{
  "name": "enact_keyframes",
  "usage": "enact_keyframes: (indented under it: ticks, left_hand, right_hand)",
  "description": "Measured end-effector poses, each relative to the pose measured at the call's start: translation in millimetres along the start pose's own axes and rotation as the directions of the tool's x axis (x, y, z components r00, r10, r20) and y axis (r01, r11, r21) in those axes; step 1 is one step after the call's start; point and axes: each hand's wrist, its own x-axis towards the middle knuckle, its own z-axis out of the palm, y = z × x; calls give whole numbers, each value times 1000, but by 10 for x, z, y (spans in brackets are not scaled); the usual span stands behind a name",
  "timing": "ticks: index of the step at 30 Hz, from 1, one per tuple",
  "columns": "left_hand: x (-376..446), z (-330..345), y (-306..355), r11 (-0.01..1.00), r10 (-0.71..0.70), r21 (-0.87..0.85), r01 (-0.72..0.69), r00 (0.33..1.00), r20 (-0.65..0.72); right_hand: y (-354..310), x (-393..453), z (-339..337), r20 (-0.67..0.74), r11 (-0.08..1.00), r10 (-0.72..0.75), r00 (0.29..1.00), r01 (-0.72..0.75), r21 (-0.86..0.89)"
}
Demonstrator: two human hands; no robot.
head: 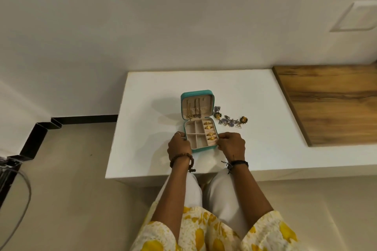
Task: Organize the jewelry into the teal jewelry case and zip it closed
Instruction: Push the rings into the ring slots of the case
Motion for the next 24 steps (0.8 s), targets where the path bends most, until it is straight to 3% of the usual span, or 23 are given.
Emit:
enact_keyframes:
  ticks: [5, 8, 10, 12, 14, 17, 20, 24]
  left_hand:
    - [-16, -57, -25, 1000, 12, 11, -12, 999, 38]
    - [-58, -73, -24, 997, 70, 22, -72, 995, 77]
    - [-68, -63, -33, 989, 132, 64, -137, 988, 79]
    - [-67, -55, -32, 979, 172, 96, -180, 981, 85]
    - [-50, -50, -33, 974, 188, 112, -199, 977, 104]
    - [1, -29, -47, 958, 206, 174, -227, 969, 133]
    - [50, -11, -45, 940, 197, 252, -229, 969, 148]
    - [89, -8, -51, 949, 180, 230, -217, 969, 172]
  right_hand:
    - [-15, -104, 39, -49, 996, -26, 998, 22, -91]
    - [-84, -206, 101, -142, 948, -254, 957, 217, -235]
    - [-129, -275, 187, -108, 854, -433, 895, 369, -367]
    - [-143, -288, 287, -24, 756, -522, 852, 450, -476]
    - [-150, -263, 338, 51, 699, -520, 853, 459, -549]
    - [-159, -197, 335, 170, 695, -392, 904, 412, -589]
    - [-180, -168, 330, 210, 700, -377, 902, 427, -573]
    - [-179, -152, 353, 228, 683, -382, 896, 439, -584]
